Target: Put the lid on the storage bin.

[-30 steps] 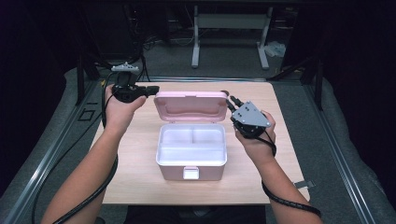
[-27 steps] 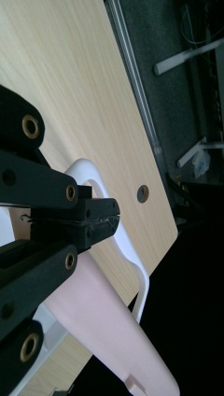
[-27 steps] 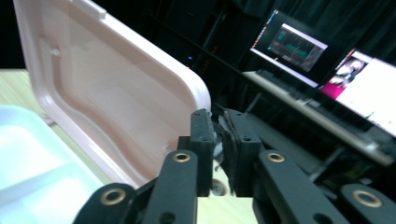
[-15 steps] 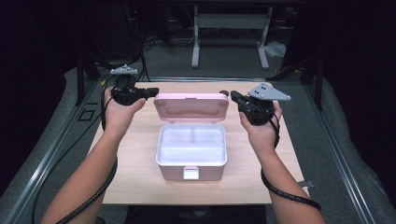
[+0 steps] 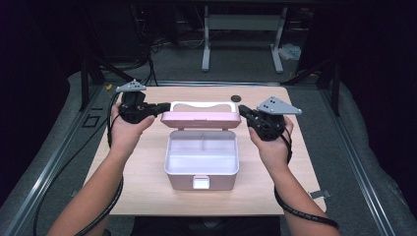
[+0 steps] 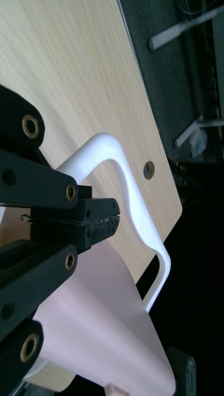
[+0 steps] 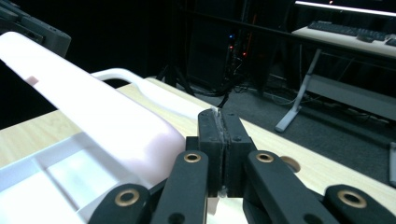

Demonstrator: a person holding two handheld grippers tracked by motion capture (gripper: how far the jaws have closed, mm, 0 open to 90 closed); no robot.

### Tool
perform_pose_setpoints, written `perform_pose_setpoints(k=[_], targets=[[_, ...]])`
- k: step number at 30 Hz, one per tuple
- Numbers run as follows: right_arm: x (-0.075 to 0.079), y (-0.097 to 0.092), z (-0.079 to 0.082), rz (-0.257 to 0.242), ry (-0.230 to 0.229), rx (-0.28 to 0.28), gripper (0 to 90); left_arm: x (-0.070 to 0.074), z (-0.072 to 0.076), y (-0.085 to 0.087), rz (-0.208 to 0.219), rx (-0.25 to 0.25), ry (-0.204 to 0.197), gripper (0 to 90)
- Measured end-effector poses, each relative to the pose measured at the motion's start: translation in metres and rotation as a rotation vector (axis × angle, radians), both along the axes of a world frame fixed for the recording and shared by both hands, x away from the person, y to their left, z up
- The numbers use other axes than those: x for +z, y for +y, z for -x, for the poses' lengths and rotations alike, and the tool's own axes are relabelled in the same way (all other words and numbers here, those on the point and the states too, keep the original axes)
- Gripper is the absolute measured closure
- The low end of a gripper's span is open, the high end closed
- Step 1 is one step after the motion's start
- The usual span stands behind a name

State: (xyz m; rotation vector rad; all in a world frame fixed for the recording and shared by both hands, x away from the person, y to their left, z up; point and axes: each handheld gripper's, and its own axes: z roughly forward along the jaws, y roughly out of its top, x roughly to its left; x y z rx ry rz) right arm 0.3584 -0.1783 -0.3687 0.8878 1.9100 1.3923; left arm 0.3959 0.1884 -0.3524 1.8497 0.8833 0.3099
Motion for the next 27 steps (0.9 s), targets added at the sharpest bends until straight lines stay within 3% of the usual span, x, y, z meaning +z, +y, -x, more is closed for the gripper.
perform_pose_setpoints(k=[7, 17, 27], targets=[[-0.021, -0.004, 0.018, -0.011, 0.03, 0.034, 89.0, -0.018, 0.02, 0.004, 0.002, -0.046, 0.004, 90.0], [-0.043, -0.006, 0.038, -0.01, 0.048, 0.067, 88.8, -0.043, 0.04, 0.01, 0.003, -0.057, 0.007, 89.7], [-0.061, -0.013, 0.05, 0.007, 0.053, 0.053, 87.7, -0.066, 0.061, 0.02, -0.039, -0.058, 0.0, 88.9]])
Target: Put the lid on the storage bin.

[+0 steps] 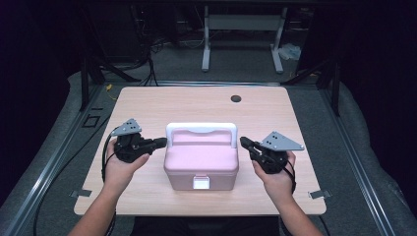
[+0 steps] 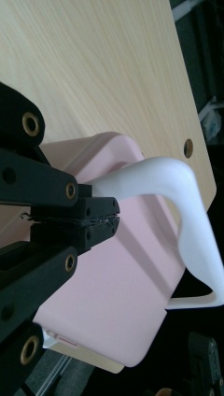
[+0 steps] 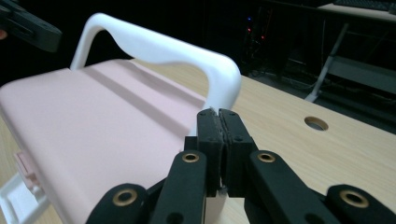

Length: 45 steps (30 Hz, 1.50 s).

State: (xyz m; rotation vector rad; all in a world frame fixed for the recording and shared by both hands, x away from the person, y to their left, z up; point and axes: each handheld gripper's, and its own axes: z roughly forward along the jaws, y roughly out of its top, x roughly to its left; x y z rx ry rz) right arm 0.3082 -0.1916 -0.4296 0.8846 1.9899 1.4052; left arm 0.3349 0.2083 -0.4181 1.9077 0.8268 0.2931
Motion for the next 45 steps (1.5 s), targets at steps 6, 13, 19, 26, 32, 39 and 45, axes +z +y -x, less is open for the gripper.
perform_pose_setpoints(k=[6, 13, 19, 26, 32, 39, 45], targets=[[-0.007, -0.018, -0.003, 0.005, 0.023, -0.055, 81.8, -0.009, 0.001, 0.02, -0.048, 0.051, -0.007, 84.3], [-0.017, -0.047, -0.011, 0.005, 0.084, -0.154, 70.0, -0.019, -0.002, 0.045, -0.058, 0.134, -0.021, 67.9], [-0.029, -0.067, -0.013, 0.008, 0.131, -0.235, 60.3, -0.029, 0.0, 0.061, -0.085, 0.185, -0.019, 59.4], [-0.048, -0.077, -0.011, 0.027, 0.163, -0.298, 52.7, -0.051, 0.002, 0.073, -0.079, 0.214, -0.004, 53.3], [-0.066, -0.074, -0.009, 0.085, 0.188, -0.285, 51.1, -0.077, 0.003, 0.073, -0.084, 0.207, 0.022, 48.5], [-0.082, -0.07, -0.013, 0.121, 0.225, -0.236, 50.5, -0.094, 0.001, 0.072, -0.082, 0.176, 0.065, 48.5], [-0.094, -0.065, -0.016, 0.161, 0.264, -0.224, 50.4, -0.108, -0.001, 0.069, -0.123, 0.155, 0.096, 49.5]])
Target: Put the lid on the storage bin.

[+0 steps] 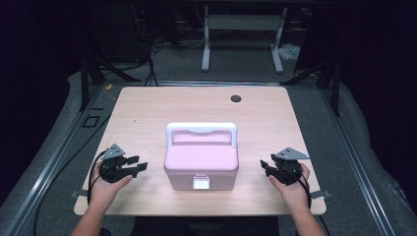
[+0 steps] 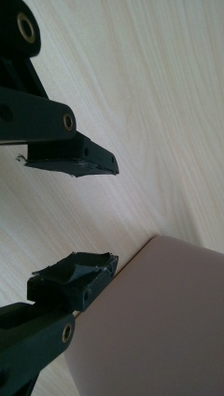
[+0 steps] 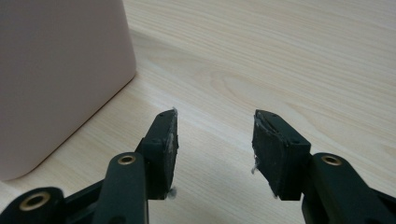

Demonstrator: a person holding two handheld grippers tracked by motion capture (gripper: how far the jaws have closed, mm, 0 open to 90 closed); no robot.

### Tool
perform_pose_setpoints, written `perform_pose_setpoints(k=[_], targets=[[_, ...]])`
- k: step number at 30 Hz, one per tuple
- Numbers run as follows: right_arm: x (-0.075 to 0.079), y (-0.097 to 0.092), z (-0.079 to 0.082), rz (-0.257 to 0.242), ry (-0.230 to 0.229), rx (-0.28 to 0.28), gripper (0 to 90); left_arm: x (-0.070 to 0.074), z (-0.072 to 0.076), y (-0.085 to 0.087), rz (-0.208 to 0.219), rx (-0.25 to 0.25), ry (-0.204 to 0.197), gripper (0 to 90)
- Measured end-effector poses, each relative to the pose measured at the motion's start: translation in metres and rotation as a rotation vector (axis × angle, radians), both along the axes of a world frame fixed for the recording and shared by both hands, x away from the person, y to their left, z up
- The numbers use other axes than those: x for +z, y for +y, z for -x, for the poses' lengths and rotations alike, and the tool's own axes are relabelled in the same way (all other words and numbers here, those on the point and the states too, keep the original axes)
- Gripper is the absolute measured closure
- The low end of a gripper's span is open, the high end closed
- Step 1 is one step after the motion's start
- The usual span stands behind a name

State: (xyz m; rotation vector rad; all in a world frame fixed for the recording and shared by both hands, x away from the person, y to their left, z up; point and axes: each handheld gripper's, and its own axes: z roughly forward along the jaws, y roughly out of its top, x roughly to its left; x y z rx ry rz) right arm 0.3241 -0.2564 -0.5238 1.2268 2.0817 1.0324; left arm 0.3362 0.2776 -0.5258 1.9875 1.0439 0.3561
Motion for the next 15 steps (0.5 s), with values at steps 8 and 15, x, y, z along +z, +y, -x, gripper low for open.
perform_pose_setpoints(k=[8, 15], targets=[[-0.0018, 0.0108, 0.0012, 0.043, -0.004, 0.041, 50.4, -0.007, -0.0033, -0.005, -0.028, -0.018, 0.024, 49.5], [-0.0024, 0.0085, 0.0013, 0.029, -0.005, 0.033, 50.4, -0.0043, -0.0028, -0.004, -0.01, -0.019, 0.024, 49.5]])
